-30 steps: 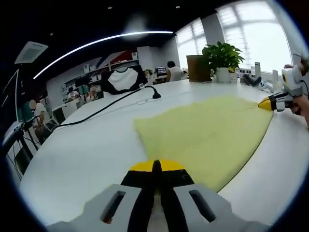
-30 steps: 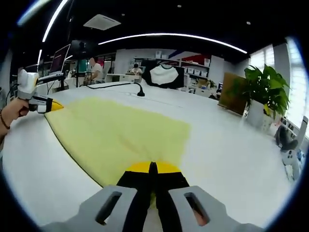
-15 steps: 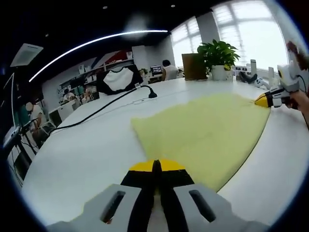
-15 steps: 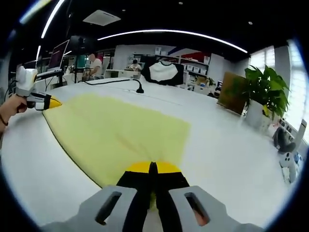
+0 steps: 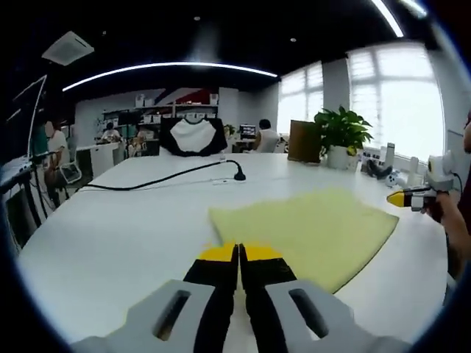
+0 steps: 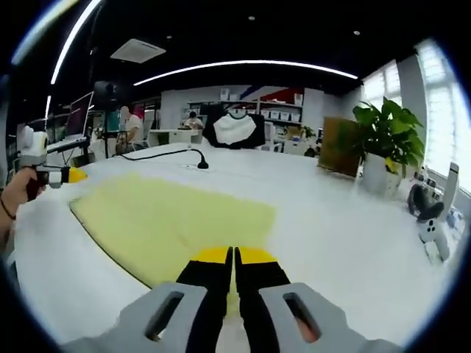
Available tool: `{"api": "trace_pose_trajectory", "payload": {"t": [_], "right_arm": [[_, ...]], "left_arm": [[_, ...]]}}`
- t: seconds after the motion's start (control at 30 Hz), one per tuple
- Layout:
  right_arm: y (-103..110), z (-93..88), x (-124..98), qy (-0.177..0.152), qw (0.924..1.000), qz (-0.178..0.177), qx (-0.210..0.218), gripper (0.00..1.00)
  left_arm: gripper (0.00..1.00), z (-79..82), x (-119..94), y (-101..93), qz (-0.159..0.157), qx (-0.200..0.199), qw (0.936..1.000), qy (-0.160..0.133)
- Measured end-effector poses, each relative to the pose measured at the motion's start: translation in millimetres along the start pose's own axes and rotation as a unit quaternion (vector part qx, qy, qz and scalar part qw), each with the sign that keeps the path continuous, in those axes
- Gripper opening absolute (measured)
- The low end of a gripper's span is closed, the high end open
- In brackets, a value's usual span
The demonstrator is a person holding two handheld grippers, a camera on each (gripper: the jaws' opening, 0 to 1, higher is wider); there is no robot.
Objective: Fold the garment on the visible template until the final outline fits inside the template.
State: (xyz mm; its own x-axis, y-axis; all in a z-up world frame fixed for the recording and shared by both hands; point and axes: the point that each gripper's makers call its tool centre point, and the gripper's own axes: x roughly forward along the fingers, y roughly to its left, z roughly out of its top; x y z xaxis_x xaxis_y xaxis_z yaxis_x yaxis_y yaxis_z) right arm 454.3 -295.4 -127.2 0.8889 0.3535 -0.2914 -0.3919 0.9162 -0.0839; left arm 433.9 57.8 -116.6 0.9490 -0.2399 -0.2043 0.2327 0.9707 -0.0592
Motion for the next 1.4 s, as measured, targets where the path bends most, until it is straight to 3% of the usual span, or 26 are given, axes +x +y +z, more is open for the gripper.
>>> {"api": "trace_pose_trajectory", "payload": {"t": [0.13,0.3,0.57,1.0,1.1,1.2,1.3,1.4], "right_arm": [[-0.6,17.1,-21.0,-0.027,0.9995,-0.013,-0.006,0.02],[1.3,27.9,-50.0,-0.039,0.9991,-0.015,-0.005,0.02],[10.0,26.7,-82.4,-0.047,0.9988,-0.014,-0.006,0.06],[12.4,27.7,-125.3,-0.074,0.9971,-0.014,-0.011,0.13],[12.7,27.6,-134.0,-0.084,0.9961,-0.015,-0.02,0.21],[15.0,29.3,-141.0,-0.099,0.994,-0.01,-0.044,0.31],[14.8,30.6,-147.6,-0.112,0.9933,-0.006,-0.029,0.46],[7.1,35.6,-151.0,-0.116,0.9928,-0.021,-0.021,0.48]], "left_arm": [[0.03,16.1,-29.9,-0.5,0.005,-0.009,0.9993,-0.035],[0.05,31.0,-65.9,-5.2,0.008,-0.005,0.9981,-0.061],[0.07,45.2,-112.3,-14.7,0.011,0.024,0.9961,-0.084],[0.14,47.9,-152.8,-25.1,0.004,0.023,0.9938,-0.109],[0.23,52.0,-162.6,-24.1,0.004,0.023,0.9926,-0.119],[0.39,58.2,-166.8,-21.3,0.009,0.026,0.9911,-0.13],[0.51,59.6,-169.3,-21.7,0.008,0.034,0.991,-0.129],[0.61,61.4,-168.7,-21.2,0.006,0.024,0.9914,-0.128]]}}
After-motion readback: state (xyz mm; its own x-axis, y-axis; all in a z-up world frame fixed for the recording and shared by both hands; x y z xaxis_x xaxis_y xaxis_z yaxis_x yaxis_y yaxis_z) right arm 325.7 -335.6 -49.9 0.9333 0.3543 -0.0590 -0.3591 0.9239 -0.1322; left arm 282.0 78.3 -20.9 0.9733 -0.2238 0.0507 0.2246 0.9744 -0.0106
